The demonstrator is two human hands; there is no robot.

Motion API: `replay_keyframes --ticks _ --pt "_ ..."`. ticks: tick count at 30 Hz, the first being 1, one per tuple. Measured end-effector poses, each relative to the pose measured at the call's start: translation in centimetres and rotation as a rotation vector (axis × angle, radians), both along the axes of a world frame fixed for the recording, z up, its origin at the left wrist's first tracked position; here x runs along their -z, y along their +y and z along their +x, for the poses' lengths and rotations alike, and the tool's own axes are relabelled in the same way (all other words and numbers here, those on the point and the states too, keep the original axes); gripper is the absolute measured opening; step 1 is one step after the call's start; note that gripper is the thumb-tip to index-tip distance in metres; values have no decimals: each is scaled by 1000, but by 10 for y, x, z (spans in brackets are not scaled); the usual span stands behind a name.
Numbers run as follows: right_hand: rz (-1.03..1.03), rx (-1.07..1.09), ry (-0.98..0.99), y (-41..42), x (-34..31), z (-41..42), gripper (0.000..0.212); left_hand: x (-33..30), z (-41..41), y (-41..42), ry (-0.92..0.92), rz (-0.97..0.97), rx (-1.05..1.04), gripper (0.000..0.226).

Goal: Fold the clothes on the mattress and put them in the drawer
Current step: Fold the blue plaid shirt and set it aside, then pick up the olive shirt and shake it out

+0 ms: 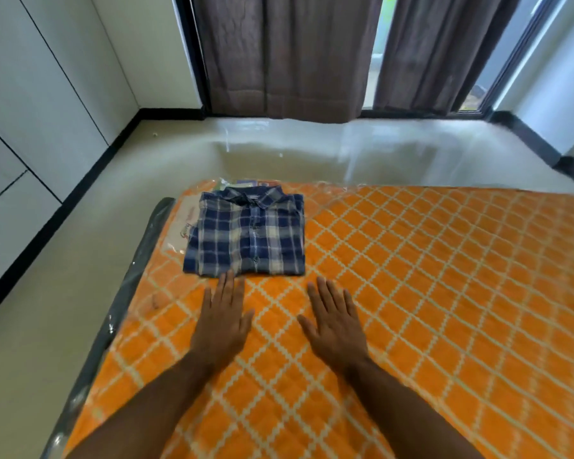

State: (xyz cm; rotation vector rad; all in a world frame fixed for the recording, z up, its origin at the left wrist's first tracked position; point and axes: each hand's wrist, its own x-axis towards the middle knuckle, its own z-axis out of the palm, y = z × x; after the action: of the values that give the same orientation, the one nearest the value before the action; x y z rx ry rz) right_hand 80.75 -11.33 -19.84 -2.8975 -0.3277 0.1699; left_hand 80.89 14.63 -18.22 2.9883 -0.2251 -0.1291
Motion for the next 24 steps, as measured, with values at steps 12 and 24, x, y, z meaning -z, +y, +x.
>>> replay_keyframes --ticks 12,24 --pt "-66 59 85 -167 -36 -224 104 -22 -170 -207 124 43 315 90" --pt "-223 586 -151 -416 -106 -377 65 -72 -264 -411 10 -47 591 58"
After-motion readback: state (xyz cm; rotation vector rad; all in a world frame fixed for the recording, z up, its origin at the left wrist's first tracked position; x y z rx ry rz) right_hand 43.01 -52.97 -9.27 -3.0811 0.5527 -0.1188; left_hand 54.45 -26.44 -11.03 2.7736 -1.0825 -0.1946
